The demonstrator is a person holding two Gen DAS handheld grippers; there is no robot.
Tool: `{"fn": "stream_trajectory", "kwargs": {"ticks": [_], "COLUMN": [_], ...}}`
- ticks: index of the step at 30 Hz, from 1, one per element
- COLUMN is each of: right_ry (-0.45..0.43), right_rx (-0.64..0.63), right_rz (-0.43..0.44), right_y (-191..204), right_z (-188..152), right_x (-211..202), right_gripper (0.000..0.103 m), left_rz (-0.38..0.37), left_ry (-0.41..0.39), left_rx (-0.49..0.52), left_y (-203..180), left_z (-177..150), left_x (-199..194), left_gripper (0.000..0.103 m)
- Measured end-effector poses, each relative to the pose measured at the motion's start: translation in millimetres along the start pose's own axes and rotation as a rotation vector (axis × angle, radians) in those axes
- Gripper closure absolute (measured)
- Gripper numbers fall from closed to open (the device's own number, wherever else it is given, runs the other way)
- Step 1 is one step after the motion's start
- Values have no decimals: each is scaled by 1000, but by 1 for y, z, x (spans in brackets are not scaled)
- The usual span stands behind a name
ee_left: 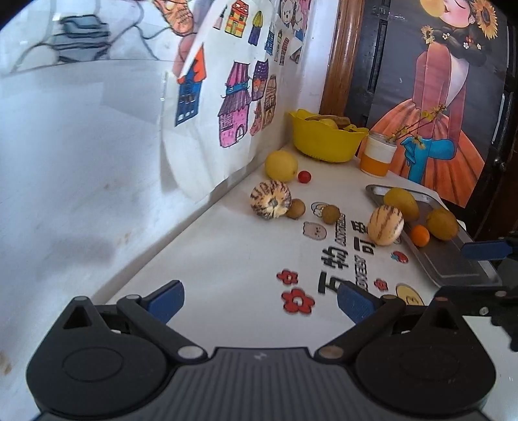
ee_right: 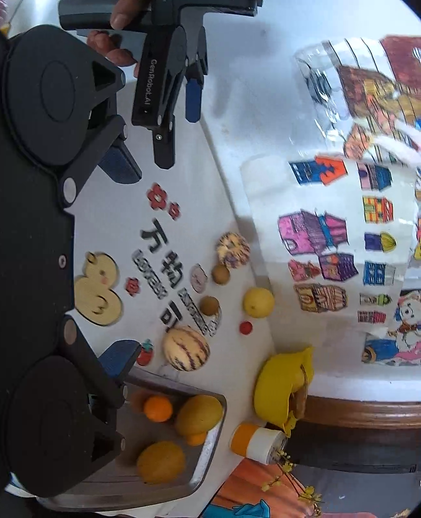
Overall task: Organize fruits
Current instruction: 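Close the left tool on a striped pepino melon while the right tool approaches another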
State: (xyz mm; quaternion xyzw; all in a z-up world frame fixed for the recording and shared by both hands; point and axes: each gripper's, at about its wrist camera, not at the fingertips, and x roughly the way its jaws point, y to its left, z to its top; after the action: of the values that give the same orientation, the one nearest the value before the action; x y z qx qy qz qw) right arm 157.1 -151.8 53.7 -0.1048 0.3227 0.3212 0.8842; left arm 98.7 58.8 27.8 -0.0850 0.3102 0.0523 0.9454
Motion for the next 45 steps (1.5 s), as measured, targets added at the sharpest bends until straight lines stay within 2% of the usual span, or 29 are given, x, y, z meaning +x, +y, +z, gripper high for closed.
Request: {"fn": "stream_trajectory", "kwargs": {"ticks": [3, 11, 18, 22, 26, 31, 37, 40, 42, 45], "right_ry": [-12, -7, 3, -10, -18, 30, 4, -2, -2, -7], "right_rx": [7, 111, 194, 197, 190, 218, 221, 224, 226, 229], "right_rz": [-37, -41, -59, -70, -85, -65, -75, -83, -81, -79], "right_y": [-11, -54, -75, -80, -82, -86, -87, -87, -87, -87], "right_z": [4, 20, 31, 34, 33, 29, 26, 24, 24, 24], "right_x": [15, 59, 94, 108, 114, 122, 123, 123, 124, 123], "right_gripper": [1, 1, 14, 19, 24, 34, 41, 47, 51, 51], "left_rz": [-4, -1, 41, 72, 79, 67, 56, 42, 22, 20], "left_ry": [-5, -29, -39, -72, -62, -39, -14, -20, -20, -24], "left_rx": [9, 52, 74, 45, 21, -22, -78, -96, -99, -85], "left_y": [-6, -24, -29, -26, -25, -20, -10, -8, -7, -11], "left_z": [10, 39, 57, 60, 62, 65, 66, 67, 67, 67], "left_x": [15, 61, 100, 111, 125, 136, 143, 145, 145, 145], "left_gripper": [0, 0, 1, 2, 9, 17, 29, 33, 47, 47]}}
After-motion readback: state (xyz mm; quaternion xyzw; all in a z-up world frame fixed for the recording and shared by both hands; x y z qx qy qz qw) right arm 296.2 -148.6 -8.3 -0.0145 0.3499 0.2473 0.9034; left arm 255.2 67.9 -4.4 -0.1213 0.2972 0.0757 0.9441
